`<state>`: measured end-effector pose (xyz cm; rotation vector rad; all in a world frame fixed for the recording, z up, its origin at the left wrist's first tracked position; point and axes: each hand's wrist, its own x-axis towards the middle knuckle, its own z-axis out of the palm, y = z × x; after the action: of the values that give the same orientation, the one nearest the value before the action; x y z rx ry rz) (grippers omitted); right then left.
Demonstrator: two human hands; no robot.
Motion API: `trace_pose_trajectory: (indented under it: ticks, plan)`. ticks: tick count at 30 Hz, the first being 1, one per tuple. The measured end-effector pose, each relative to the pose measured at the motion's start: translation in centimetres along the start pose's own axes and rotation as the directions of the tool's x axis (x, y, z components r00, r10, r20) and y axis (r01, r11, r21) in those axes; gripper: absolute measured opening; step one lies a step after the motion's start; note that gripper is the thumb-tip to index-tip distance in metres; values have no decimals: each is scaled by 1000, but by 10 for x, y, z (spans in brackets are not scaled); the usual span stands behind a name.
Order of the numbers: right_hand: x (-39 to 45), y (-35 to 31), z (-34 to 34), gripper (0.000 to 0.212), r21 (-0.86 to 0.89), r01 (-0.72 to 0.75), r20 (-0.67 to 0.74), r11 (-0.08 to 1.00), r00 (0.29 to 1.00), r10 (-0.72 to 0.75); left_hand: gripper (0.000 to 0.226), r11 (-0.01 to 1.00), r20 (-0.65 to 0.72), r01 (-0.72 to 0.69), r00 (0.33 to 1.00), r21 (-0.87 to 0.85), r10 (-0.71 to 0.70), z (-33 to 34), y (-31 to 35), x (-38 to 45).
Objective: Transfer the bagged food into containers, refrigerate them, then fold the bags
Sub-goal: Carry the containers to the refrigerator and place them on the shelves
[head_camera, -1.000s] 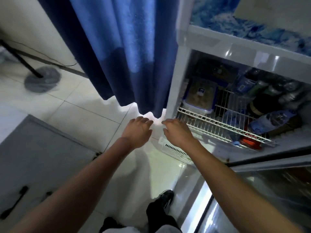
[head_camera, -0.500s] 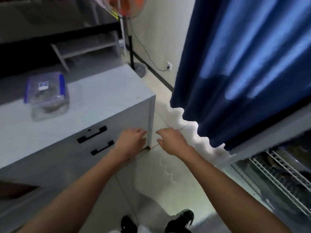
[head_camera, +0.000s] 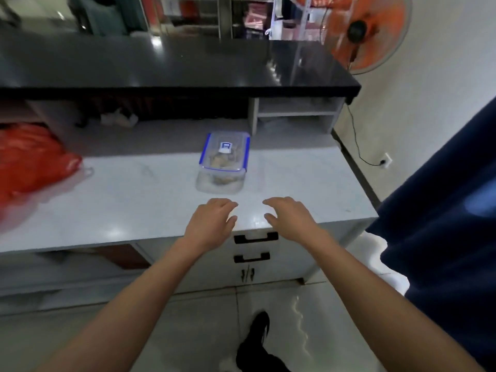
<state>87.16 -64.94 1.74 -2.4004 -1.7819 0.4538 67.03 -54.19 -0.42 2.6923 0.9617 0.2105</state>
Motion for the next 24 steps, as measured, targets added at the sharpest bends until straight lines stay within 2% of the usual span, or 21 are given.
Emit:
trace_pose_trajectory:
  ticks: [3, 7, 10, 14, 18, 21, 24]
  plan:
    - [48, 6, -17, 45, 21, 5, -60, 1000, 998, -4, 40, 999, -23, 8, 1000, 45, -7, -12, -24, 28]
    - [99, 9, -27, 43, 34, 37, -49, 999, 998, -35, 36, 994, -27, 32, 999, 101, -30, -31, -41, 76]
    - [133, 9, -31, 37, 36, 64, -38, 997, 997, -62, 38, 993, -39, 92, 995, 74, -89, -37, -53, 106]
    - [171, 7, -36, 33, 54, 59, 5, 997, 998, -59, 37, 974, -47, 223, 973, -49, -225, -31, -72, 129]
    - [202, 5, -38, 44, 327, -87, 49, 941, 996, 75, 43, 924, -20, 333, 939, -188, -342, -27, -95, 150]
    - [214, -2, -35, 49, 431, -146, 33, 891, 989, 146, 44, 883, -14, 365, 922, -294, -386, -25, -109, 167]
    - [224, -15, -25, 44, 548, -173, -14, 818, 976, 216, 44, 782, 27, 406, 894, -473, -448, -19, -124, 186]
